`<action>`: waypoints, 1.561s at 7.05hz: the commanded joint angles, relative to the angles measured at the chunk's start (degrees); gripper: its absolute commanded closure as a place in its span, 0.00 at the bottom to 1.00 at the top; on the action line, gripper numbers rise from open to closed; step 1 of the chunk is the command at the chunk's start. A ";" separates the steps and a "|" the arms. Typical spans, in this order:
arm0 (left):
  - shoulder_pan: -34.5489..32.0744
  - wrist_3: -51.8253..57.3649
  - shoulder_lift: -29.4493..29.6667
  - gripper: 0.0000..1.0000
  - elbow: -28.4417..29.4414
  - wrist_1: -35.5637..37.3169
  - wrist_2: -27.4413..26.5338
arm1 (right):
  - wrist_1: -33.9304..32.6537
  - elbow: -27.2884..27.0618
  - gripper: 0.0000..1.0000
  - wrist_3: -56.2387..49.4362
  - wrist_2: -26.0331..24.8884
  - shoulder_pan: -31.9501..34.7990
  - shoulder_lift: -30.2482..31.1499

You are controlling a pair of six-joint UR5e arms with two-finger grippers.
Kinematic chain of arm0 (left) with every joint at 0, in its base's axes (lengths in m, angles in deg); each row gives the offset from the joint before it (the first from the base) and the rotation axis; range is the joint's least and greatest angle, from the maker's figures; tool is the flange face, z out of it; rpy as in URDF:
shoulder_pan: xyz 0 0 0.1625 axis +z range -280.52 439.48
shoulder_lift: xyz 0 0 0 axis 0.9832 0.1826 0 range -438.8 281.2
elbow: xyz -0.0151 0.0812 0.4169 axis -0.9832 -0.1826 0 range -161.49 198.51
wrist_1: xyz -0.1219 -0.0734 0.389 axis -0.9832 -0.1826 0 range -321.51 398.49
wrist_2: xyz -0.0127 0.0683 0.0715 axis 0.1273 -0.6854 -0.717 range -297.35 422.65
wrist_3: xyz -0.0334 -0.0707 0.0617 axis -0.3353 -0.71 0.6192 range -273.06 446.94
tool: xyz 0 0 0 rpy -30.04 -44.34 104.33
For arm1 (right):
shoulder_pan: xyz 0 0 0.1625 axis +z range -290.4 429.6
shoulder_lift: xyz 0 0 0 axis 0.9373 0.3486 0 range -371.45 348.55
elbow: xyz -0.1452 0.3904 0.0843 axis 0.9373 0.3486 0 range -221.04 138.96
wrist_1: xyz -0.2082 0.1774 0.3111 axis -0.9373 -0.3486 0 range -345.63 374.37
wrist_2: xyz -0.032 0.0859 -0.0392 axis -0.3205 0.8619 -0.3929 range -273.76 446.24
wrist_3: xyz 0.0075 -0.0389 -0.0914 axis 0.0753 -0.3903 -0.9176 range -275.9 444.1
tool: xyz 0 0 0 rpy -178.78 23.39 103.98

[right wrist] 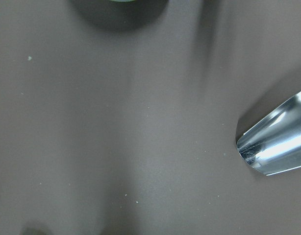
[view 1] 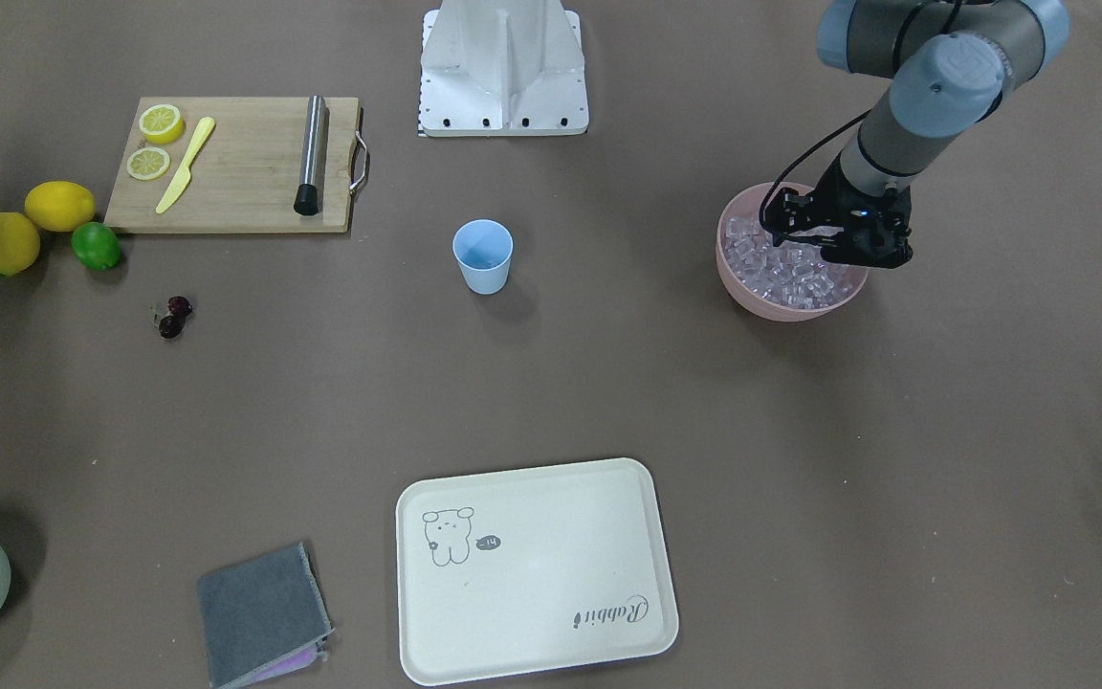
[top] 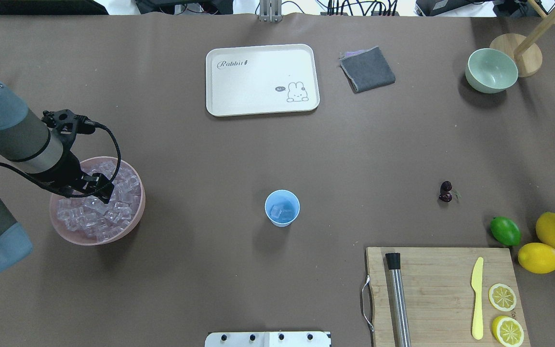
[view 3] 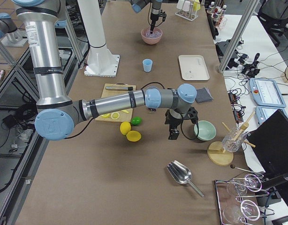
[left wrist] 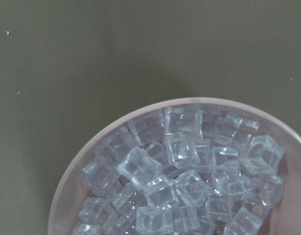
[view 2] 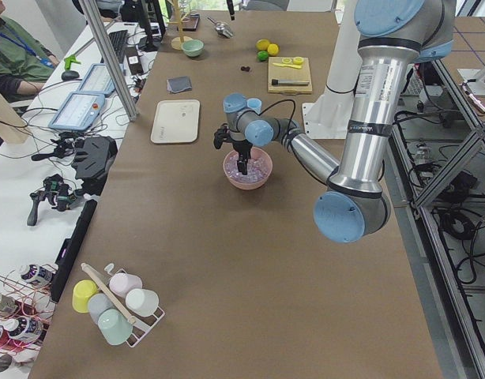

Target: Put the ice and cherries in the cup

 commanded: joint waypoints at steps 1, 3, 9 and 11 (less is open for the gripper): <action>0.34 3.00 0.12 0.11 0.16 0.06 -0.45 | 0.00 0.02 0.00 0.00 0.01 -0.04 0.01; 0.77 4.05 -0.31 0.11 0.07 0.15 -3.42 | -0.09 0.02 0.00 0.00 0.01 -0.22 0.01; 2.53 7.76 0.12 0.11 -0.72 7.17 -4.23 | -0.09 0.02 0.00 0.09 0.19 -0.57 0.01; 3.76 7.67 0.12 0.11 -0.63 7.88 -6.07 | -0.09 0.02 0.00 0.09 0.19 -0.66 0.01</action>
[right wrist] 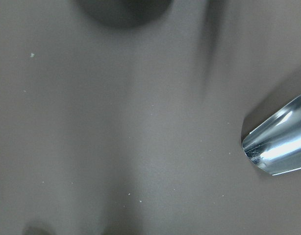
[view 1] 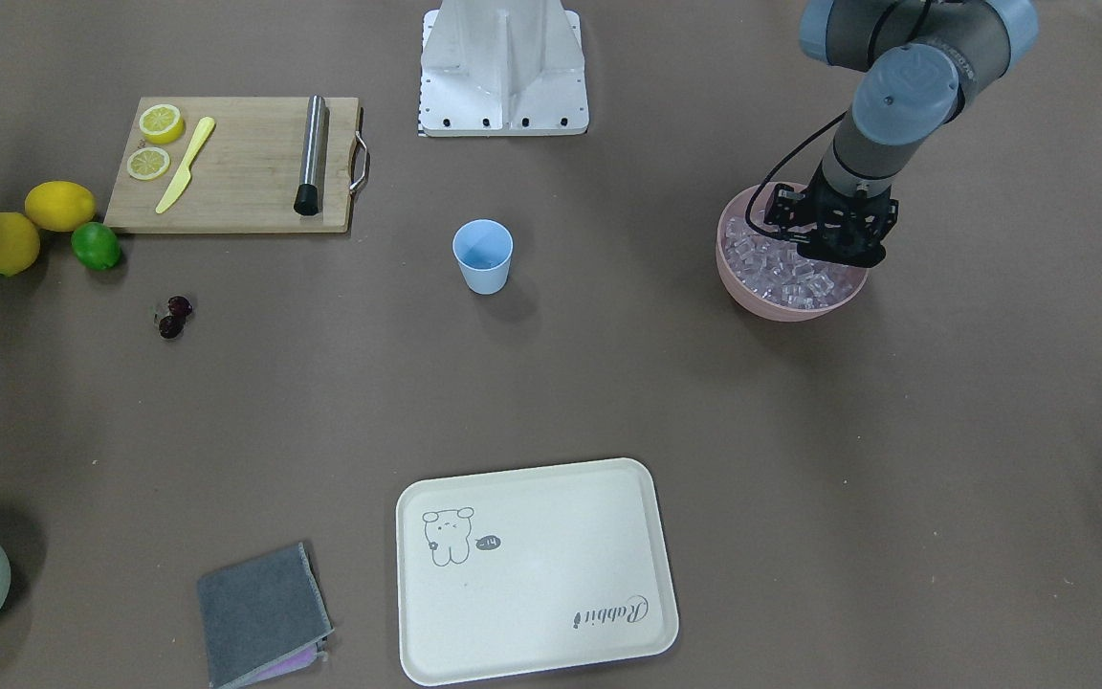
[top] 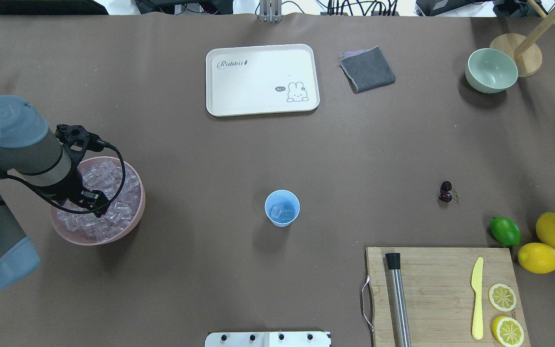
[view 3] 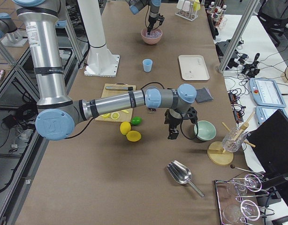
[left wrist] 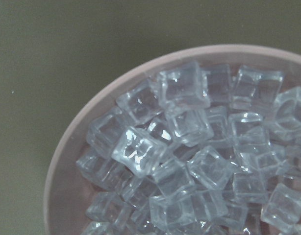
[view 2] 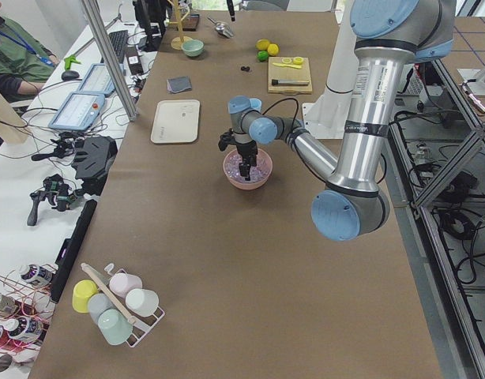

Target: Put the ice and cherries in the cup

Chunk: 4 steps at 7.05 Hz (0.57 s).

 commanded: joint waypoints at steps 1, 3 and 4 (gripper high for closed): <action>0.60 -0.12 0.28 0.13 0.21 0.48 -1.00 | 0.00 0.00 0.00 0.00 0.00 -0.06 0.00; 0.69 -0.12 0.55 0.27 0.56 0.48 -1.00 | 0.00 0.00 0.00 0.00 0.00 -0.14 0.00; 0.78 -0.12 0.55 0.38 0.56 0.48 -0.92 | 0.00 0.00 0.00 0.00 0.00 -0.15 0.00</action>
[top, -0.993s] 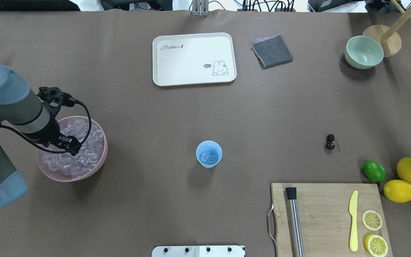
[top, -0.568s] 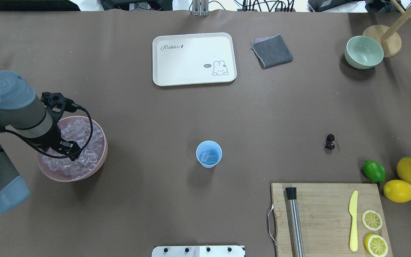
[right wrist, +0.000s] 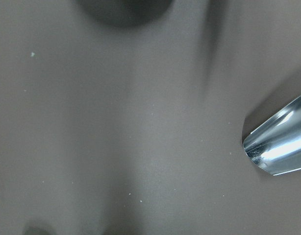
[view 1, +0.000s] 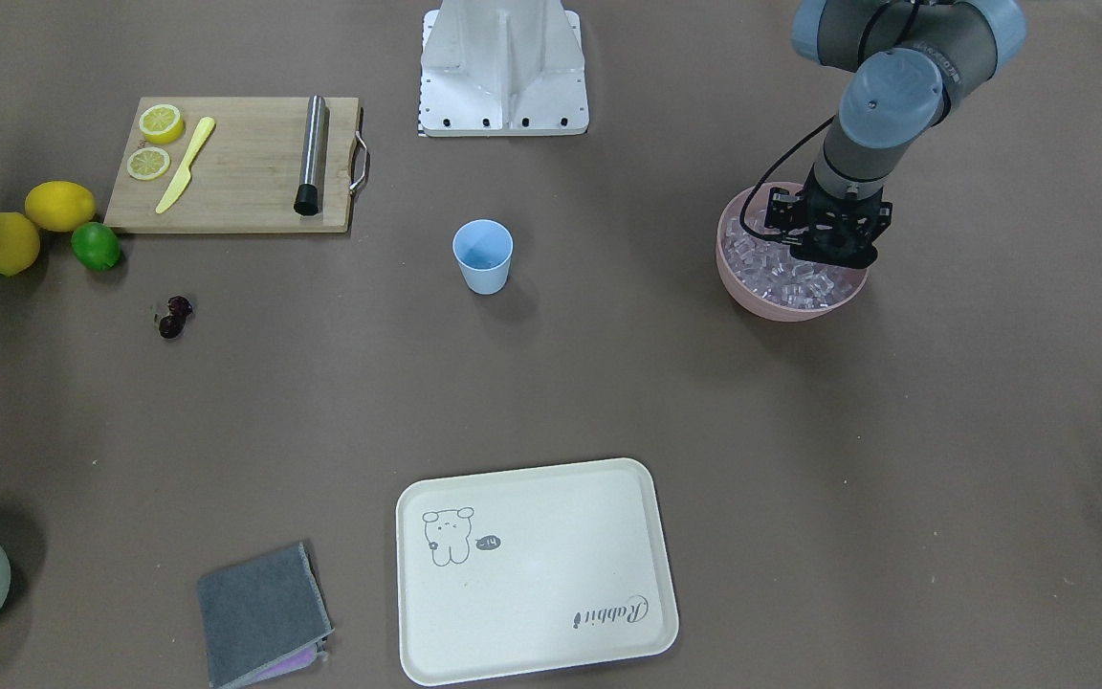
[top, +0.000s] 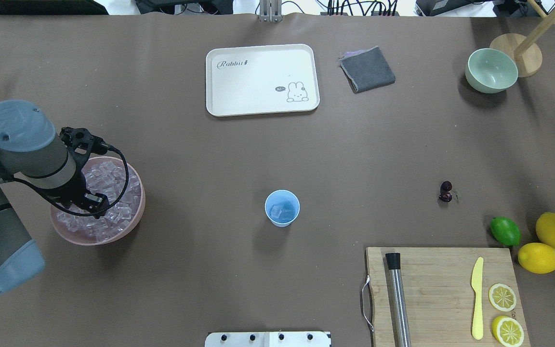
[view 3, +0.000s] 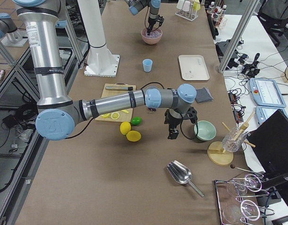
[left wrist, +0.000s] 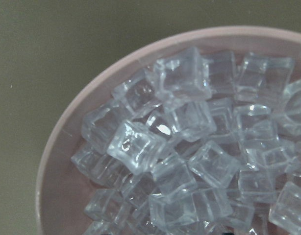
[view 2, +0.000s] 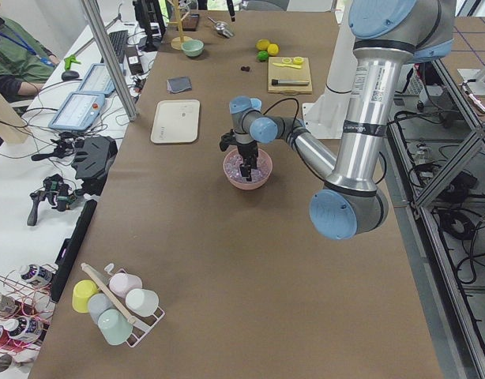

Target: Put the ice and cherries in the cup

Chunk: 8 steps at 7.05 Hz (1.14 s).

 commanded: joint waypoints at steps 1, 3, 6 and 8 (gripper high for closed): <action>0.19 0.00 0.05 0.50 0.00 0.01 0.05 | 0.00 0.00 0.00 0.00 0.00 -0.03 0.00; 0.19 0.08 0.83 0.77 -0.79 2.27 0.05 | 0.00 0.00 0.00 0.00 0.00 -0.12 0.00; 0.10 0.08 2.16 0.94 -1.41 4.75 0.14 | 0.00 0.00 0.00 0.00 0.00 -0.12 0.00; -0.33 0.08 2.24 0.78 -1.85 6.06 0.49 | 0.00 0.00 0.00 0.00 0.09 -0.12 -0.09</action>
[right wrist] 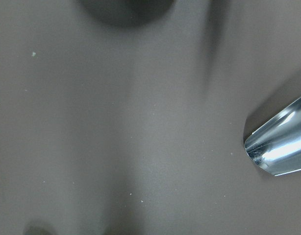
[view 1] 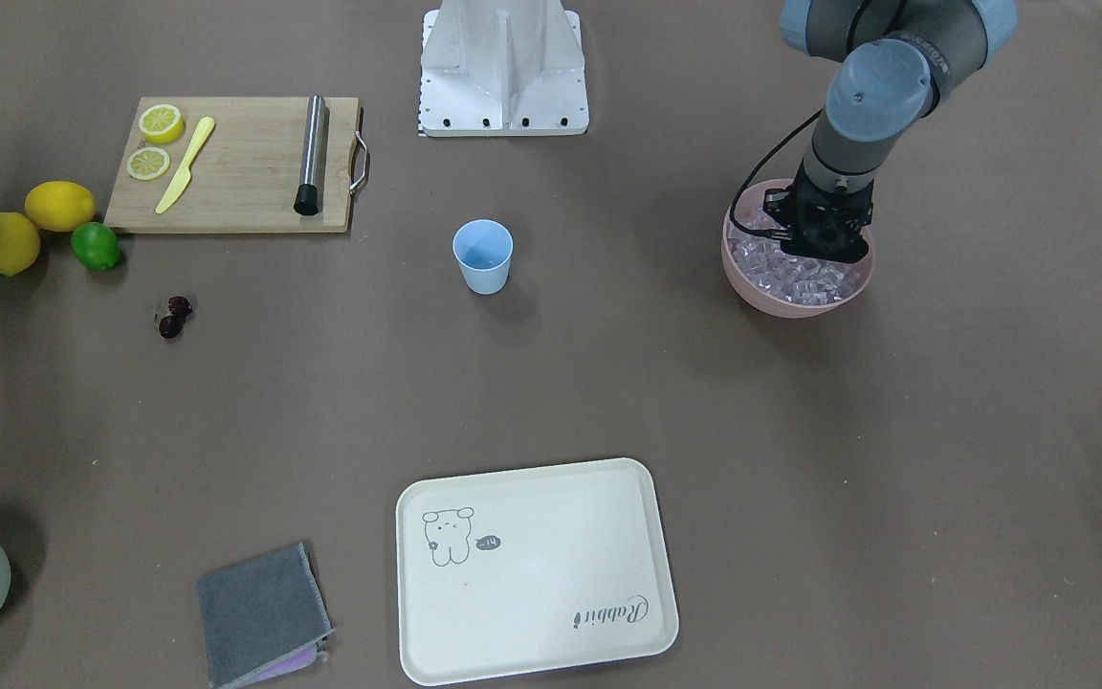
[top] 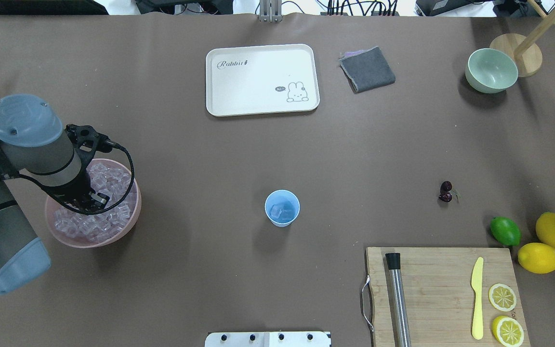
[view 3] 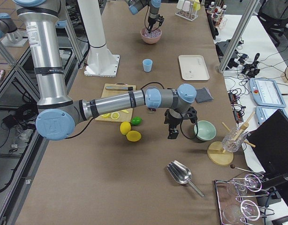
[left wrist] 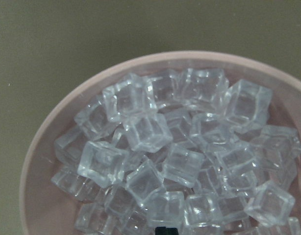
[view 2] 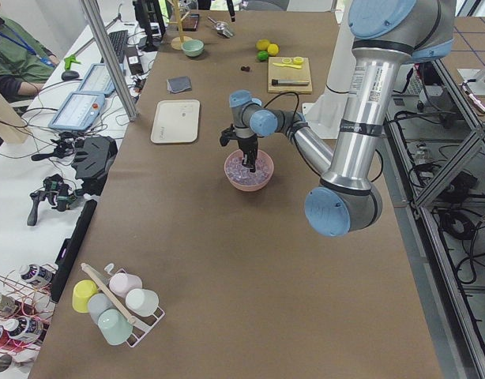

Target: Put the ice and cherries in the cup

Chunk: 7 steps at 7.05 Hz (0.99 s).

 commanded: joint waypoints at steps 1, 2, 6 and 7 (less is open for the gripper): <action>-0.05 0.61 2.01 0.40 -0.62 5.22 0.27 | 0.00 0.00 0.00 0.00 0.03 0.00 -0.04; -0.04 5.84 4.29 0.36 -1.23 9.96 0.27 | 0.00 0.00 0.00 0.00 0.03 -0.18 -0.04; -0.13 36.30 5.81 0.33 -1.51 14.67 -4.30 | 0.00 0.53 0.00 0.00 0.03 -0.44 -0.04; -0.48 47.18 5.63 0.28 -0.72 14.41 -4.03 | 0.00 0.62 0.00 0.00 0.03 -0.44 -0.04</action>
